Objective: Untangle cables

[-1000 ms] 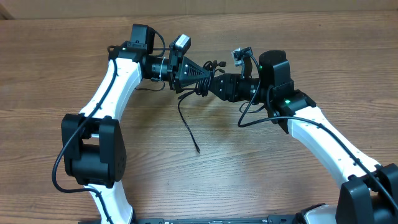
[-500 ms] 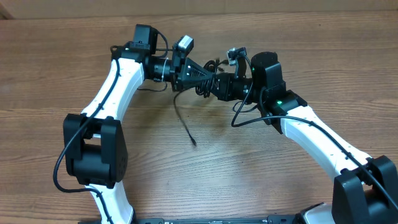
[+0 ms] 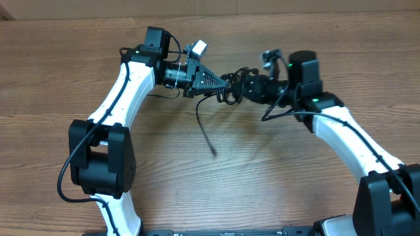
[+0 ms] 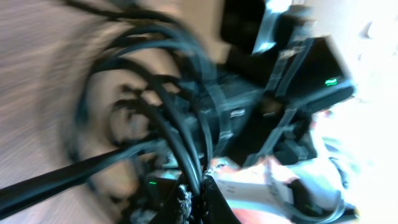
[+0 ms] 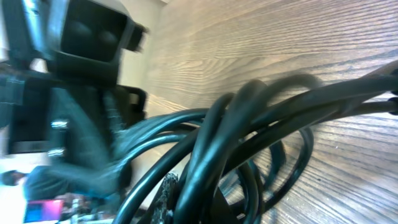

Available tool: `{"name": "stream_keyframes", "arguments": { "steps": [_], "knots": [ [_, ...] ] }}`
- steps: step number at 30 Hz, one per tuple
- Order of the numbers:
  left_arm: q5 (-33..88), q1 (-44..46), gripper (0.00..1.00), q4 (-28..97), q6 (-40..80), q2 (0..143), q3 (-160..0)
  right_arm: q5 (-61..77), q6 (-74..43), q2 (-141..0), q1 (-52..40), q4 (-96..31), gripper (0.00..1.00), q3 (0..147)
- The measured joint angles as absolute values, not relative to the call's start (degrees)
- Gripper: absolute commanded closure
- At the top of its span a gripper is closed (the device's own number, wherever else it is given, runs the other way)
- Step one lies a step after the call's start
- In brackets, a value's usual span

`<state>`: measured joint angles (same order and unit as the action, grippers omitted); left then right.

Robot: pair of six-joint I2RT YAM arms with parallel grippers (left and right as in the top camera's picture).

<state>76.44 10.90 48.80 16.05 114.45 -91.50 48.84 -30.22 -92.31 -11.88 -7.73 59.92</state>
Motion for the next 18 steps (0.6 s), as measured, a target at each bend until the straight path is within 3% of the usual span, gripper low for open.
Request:
{"name": "stream_keyframes", "arguments": {
  "steps": [9, 18],
  "knots": [
    [58.8, 11.6, 0.96, 50.4, 14.3, 114.5, -91.5, 58.7, -30.2, -92.5, -8.1, -10.1, 0.96, 59.9],
    [30.7, 12.8, 0.96, 57.0, 13.3, 114.4, -91.6, 59.7, -30.3, -93.5, -8.7, -13.5, 0.96, 59.9]
  ]
}}
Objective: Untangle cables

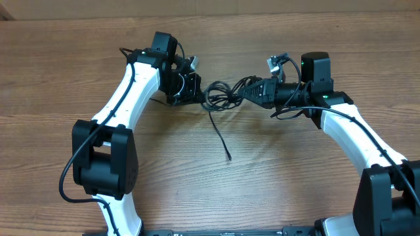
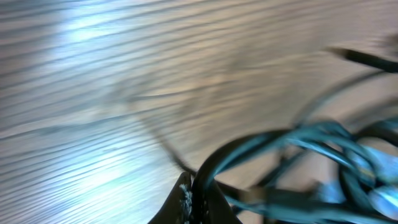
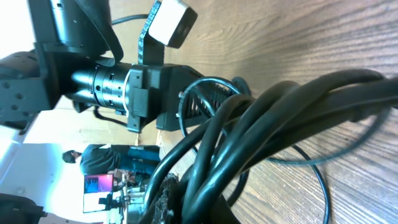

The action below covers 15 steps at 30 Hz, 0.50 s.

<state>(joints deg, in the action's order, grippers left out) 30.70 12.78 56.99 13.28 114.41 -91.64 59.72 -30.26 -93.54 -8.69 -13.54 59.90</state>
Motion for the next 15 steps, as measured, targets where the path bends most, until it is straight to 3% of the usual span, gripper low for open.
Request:
{"name": "stream_keyframes", "arguments": {
  "steps": [8, 15],
  "knots": [
    [17.4, 13.5, 0.96, 57.8, 13.1, 114.0, -91.9, 59.5, -30.5, -94.2, -9.2, -16.3, 0.96, 59.9],
    [9.1, 13.8, 0.96, 57.9, 13.6, 114.0, -91.5, 52.1, -30.4, -94.2, -9.4, -27.5, 0.96, 59.9]
  ]
}}
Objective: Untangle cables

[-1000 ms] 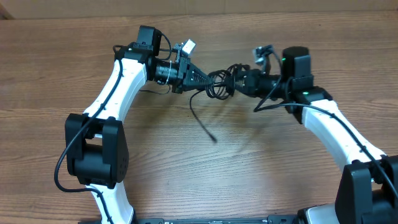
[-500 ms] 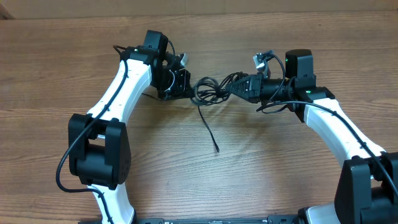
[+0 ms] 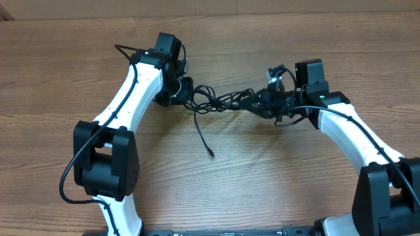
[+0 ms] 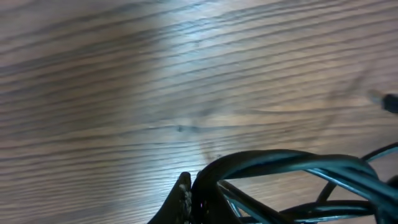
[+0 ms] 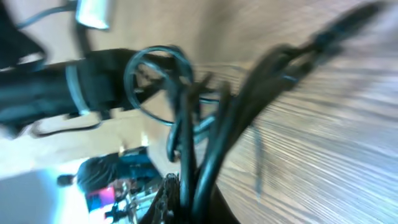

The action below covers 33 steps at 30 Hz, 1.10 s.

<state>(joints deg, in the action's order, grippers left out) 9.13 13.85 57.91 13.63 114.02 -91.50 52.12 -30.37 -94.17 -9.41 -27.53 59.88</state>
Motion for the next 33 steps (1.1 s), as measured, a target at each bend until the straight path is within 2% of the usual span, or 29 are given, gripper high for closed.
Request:
{"name": "stream_keyframes", "arguments": {
  "steps": [14, 18, 23, 31, 33],
  "knots": [
    [5.9, 13.5, 0.96, 58.7, 15.0, 114.0, -90.3, 34.1, -27.7, -94.1, -10.1, -40.6, 0.96, 60.1],
    [-3.6, 5.5, 0.96, 58.7, 15.3, 114.0, -90.1, 23.8, -27.2, -93.9, -8.0, -44.8, 0.96, 60.2],
    [-8.6, -2.7, 0.96, 58.7, 16.8, 114.0, -89.4, 15.8, -26.9, -93.8, -7.5, -46.1, 0.96, 60.2],
    [3.0, -1.8, 0.96, 52.7, 12.7, 114.0, -85.7, 15.0, -26.9, -93.8, -7.5, -45.5, 0.96, 60.2],
    [8.3, -1.3, 0.96, 51.1, 10.3, 114.0, -84.1, 16.1, -26.9, -93.8, -7.5, -45.1, 0.92, 60.2]
  ]
}}
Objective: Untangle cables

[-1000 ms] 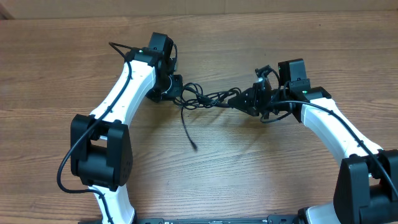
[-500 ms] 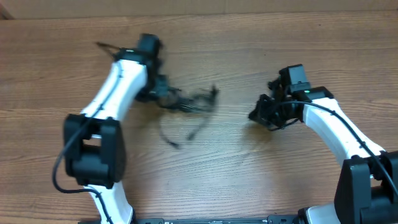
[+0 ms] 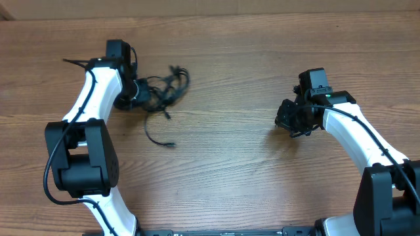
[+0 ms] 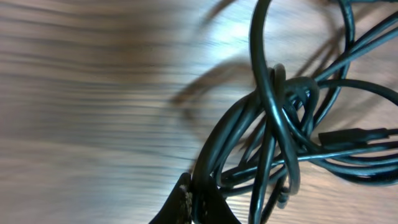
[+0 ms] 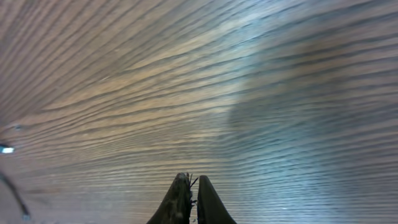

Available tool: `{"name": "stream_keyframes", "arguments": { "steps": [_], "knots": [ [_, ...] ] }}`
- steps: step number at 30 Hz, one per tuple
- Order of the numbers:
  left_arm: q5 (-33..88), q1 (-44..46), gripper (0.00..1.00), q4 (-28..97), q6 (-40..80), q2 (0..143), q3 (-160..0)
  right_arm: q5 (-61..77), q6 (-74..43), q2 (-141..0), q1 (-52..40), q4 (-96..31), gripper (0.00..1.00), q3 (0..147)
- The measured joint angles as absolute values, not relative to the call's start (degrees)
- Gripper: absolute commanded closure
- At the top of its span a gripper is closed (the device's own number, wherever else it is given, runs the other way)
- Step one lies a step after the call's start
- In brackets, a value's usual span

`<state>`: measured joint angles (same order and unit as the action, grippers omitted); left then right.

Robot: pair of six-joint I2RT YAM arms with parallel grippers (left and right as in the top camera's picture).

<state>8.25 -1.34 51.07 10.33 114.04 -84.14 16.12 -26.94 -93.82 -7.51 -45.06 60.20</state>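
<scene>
A tangled bundle of black cables [image 3: 164, 88] lies on the wood at the far left. One loose end [image 3: 172, 144] trails toward the front. My left gripper [image 3: 136, 97] is at the bundle's left side, shut on one strand. The left wrist view shows the loops of the cables [image 4: 280, 124] crossing each other just beyond my left gripper [image 4: 198, 193]. My right gripper [image 3: 287, 118] is far off at the right, apart from the cables. In its wrist view my right gripper [image 5: 191, 193] is shut with nothing in it, over bare wood.
The wooden table [image 3: 230, 170] stretches between the two arms. A thin cable [image 3: 79, 62] of the left arm itself sticks out at the far left.
The bundle was stretched between both grippers at the middle back. Now the right gripper has let go and stands at the right, and the left gripper has moved the bundle far left.
Both grippers were shut on the tangled bundle, close together above the table's middle. At the two later moments they were farther apart, the bundle drawn out between them. Now only the left gripper holds it, at the far left.
</scene>
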Motion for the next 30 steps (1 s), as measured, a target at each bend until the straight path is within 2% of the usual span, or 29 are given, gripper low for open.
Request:
{"name": "stream_keyframes", "arguments": {
  "steps": [3, 5, 8, 10, 12, 15, 21, 26, 30],
  "knots": [
    [16.1, -0.7, 0.96, 49.3, 6.5, 114.0, -82.3, 17.7, -27.0, -93.8, -7.5, -44.6, 0.82, 60.2],
    [20.6, 0.0, 0.96, 48.8, 3.9, 114.0, -81.5, 18.4, -27.0, -93.8, -7.5, -44.4, 0.64, 60.2],
    [24.5, 1.1, 0.95, 48.8, 1.0, 114.0, -81.0, 20.2, -26.9, -93.8, -7.5, -44.0, 0.55, 60.2],
    [25.8, 1.9, 0.83, 48.7, -0.3, 114.0, -81.0, 22.2, -26.9, -93.8, -7.6, -43.8, 0.52, 60.2],
    [26.8, 2.5, 0.60, 48.6, -1.2, 114.0, -81.0, 24.1, -26.8, -93.8, -7.6, -43.4, 0.51, 60.2],
    [27.6, 3.4, 0.43, 48.9, -1.9, 114.0, -81.0, 26.5, -26.8, -93.8, -8.0, -42.9, 0.47, 60.2],
    [28.6, 4.1, 0.27, 51.3, -1.8, 114.0, -81.2, 28.5, -26.9, -93.8, -9.8, -41.6, 0.38, 60.2],
    [31.4, 4.1, 0.24, 53.4, -1.7, 114.0, -83.6, 28.8, -27.4, -93.8, -11.8, -38.7, 0.37, 60.2],
    [33.5, 4.2, 0.04, 53.8, -1.5, 114.0, -84.4, 28.9, -29.0, -93.8, -13.5, -36.9, 0.34, 60.2]
  ]
}}
